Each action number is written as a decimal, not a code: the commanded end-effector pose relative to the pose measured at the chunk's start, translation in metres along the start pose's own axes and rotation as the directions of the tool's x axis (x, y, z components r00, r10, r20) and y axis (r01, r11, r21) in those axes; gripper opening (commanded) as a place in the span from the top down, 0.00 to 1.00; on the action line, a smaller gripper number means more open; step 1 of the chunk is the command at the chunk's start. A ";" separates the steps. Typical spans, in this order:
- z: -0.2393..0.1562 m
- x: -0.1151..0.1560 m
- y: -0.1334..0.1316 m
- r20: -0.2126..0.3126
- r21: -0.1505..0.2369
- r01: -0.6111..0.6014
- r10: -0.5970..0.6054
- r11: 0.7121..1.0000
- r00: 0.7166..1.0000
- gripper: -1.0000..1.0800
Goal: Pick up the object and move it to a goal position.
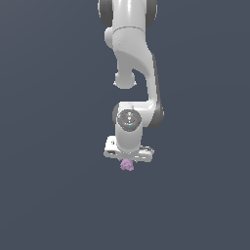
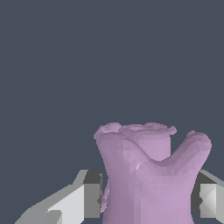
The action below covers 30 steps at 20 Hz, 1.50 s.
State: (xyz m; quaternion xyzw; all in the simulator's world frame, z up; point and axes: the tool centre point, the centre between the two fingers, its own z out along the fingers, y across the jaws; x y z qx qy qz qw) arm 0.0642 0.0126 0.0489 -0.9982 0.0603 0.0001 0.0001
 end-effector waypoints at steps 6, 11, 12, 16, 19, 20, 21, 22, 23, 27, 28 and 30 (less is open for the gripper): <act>0.000 0.000 0.000 0.000 0.000 0.000 0.000 1.000 1.000 1.00; -0.001 0.000 0.000 0.000 0.000 0.000 0.000 1.000 1.000 1.00; -0.002 0.000 0.000 0.000 0.000 0.000 0.000 1.000 1.000 1.00; -0.011 -0.004 -0.001 0.000 0.000 0.000 0.000 1.000 1.000 1.00; -0.023 -0.008 -0.003 0.000 0.000 0.000 0.000 1.000 1.000 1.00; -0.028 -0.009 -0.003 0.000 0.000 0.000 0.000 1.000 1.000 1.00; -0.033 -0.011 -0.004 0.000 0.000 0.000 0.000 1.000 1.000 1.00; -0.039 -0.013 -0.005 0.000 0.000 0.000 0.000 1.000 1.000 1.00; -0.046 -0.016 -0.006 0.000 0.000 0.000 0.000 1.000 1.000 1.00; -0.077 -0.026 -0.010 0.000 0.000 0.000 0.000 1.000 1.000 1.00; -0.087 -0.029 -0.011 0.000 0.000 0.000 0.000 1.000 1.000 1.00; -0.107 -0.036 -0.014 0.000 0.000 0.000 0.000 1.000 1.000 1.00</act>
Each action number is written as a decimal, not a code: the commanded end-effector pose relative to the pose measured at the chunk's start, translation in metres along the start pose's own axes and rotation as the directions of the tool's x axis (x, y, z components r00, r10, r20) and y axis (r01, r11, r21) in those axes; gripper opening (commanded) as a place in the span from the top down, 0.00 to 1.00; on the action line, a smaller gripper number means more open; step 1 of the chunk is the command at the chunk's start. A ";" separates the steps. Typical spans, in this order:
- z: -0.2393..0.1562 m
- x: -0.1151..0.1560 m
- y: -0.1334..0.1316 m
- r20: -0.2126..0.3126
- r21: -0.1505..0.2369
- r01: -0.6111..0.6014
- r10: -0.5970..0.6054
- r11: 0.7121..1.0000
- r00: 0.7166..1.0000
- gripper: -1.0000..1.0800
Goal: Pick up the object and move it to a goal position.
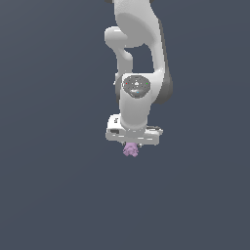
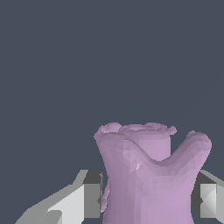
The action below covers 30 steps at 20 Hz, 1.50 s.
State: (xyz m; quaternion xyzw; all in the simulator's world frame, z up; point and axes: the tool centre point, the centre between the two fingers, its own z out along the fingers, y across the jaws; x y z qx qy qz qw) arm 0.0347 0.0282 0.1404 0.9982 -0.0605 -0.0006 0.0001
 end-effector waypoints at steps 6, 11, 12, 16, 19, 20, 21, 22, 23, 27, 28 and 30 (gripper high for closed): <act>-0.082 -0.027 -0.011 -0.001 0.000 0.000 0.000 1.000 1.000 1.00; -0.140 -0.046 -0.018 -0.001 -0.001 0.000 0.000 1.000 1.000 1.00; -0.152 -0.050 -0.020 -0.001 -0.001 0.000 0.000 1.000 1.000 1.00; -0.199 -0.065 -0.026 -0.001 -0.001 0.000 0.000 1.000 1.000 1.00; -0.234 -0.075 -0.031 -0.002 -0.001 0.000 0.000 1.000 1.000 1.00; -0.245 -0.079 -0.033 -0.002 -0.001 0.000 0.000 1.000 1.000 1.00; -0.257 -0.082 -0.034 -0.002 -0.001 0.000 0.000 1.000 1.000 1.00; -0.267 -0.085 -0.036 -0.002 -0.001 0.000 0.000 1.000 1.000 1.00; -0.278 -0.088 -0.037 -0.002 -0.001 0.000 0.000 1.000 1.000 1.00; -0.314 -0.098 -0.042 -0.001 -0.001 0.000 0.000 1.000 1.000 1.00; -0.322 -0.101 -0.044 -0.001 -0.001 0.000 0.000 1.000 1.000 1.00; -0.335 -0.104 -0.046 -0.001 -0.001 0.000 0.000 1.000 1.000 1.00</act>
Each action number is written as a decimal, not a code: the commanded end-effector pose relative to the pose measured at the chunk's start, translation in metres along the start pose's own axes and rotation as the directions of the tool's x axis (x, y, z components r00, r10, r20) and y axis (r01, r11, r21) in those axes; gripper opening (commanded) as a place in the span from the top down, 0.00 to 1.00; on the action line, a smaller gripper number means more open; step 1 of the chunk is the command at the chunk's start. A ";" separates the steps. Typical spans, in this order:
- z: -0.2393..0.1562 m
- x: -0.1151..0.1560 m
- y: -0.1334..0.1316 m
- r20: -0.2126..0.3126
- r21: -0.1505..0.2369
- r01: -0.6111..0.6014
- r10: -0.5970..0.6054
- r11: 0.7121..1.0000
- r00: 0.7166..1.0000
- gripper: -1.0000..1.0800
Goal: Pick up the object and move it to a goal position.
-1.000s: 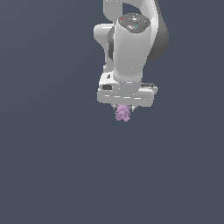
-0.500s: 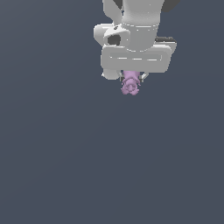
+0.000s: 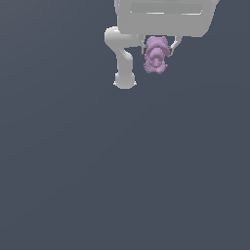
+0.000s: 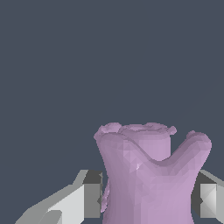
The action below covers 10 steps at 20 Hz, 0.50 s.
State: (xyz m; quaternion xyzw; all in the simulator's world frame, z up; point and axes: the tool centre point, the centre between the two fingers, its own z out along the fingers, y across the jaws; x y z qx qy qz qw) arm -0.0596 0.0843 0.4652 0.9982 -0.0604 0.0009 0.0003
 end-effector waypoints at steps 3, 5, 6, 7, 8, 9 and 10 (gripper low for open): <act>-0.027 -0.007 -0.004 0.002 0.000 0.000 0.000 1.000 1.000 1.00; -0.034 -0.009 -0.005 0.002 0.000 0.000 0.000 1.000 1.000 1.00; -0.038 -0.009 -0.006 0.002 0.000 0.000 0.000 1.000 1.000 1.00; -0.040 -0.010 -0.006 0.002 0.000 0.000 0.000 1.000 1.000 1.00; -0.042 -0.010 -0.007 0.002 0.000 0.000 0.000 1.000 1.000 1.00; -0.044 -0.011 -0.007 0.002 0.000 0.000 0.000 1.000 1.000 1.00; -0.045 -0.011 -0.007 0.002 0.000 0.000 0.000 1.000 1.000 1.00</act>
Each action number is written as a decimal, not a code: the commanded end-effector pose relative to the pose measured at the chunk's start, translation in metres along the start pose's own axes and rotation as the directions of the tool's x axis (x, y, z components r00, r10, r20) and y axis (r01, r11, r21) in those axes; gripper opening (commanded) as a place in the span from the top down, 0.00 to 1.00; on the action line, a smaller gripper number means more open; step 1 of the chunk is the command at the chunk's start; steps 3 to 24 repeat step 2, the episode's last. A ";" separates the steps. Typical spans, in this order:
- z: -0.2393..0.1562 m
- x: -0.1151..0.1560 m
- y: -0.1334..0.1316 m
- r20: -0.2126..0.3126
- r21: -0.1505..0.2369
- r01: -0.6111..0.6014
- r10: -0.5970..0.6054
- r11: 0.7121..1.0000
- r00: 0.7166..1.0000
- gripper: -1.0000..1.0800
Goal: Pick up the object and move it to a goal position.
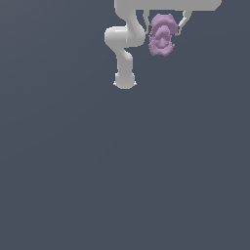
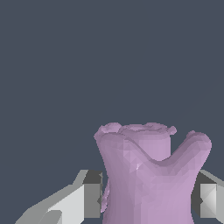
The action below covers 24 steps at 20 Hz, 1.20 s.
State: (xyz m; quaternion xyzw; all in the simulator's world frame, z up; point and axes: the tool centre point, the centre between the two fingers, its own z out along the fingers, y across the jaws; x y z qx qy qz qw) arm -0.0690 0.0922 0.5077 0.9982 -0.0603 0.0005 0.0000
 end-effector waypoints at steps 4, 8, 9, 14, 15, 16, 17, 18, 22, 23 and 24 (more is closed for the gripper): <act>-0.004 -0.001 0.000 0.001 0.000 0.000 0.000 1.000 1.000 1.00; -0.004 -0.001 0.000 0.001 0.000 0.000 0.000 1.000 1.000 1.00; -0.004 -0.001 0.000 0.001 0.000 0.000 0.000 1.000 1.000 1.00; -0.004 -0.001 0.000 0.001 0.000 0.000 0.000 1.000 1.000 1.00; -0.004 -0.001 0.000 0.001 0.000 0.000 0.000 1.000 1.000 1.00; -0.004 -0.001 0.000 0.001 0.000 0.000 0.000 1.000 1.000 1.00; -0.004 -0.001 0.000 0.001 0.000 0.000 0.000 1.000 1.000 1.00; -0.004 -0.001 0.000 0.001 0.000 0.000 0.000 1.000 1.000 1.00; -0.004 -0.001 0.000 0.001 0.000 0.000 0.000 1.000 1.000 1.00; -0.004 -0.001 0.000 0.001 0.000 0.000 0.000 1.000 1.000 1.00; -0.004 -0.001 0.000 0.001 0.000 0.000 0.000 1.000 1.000 1.00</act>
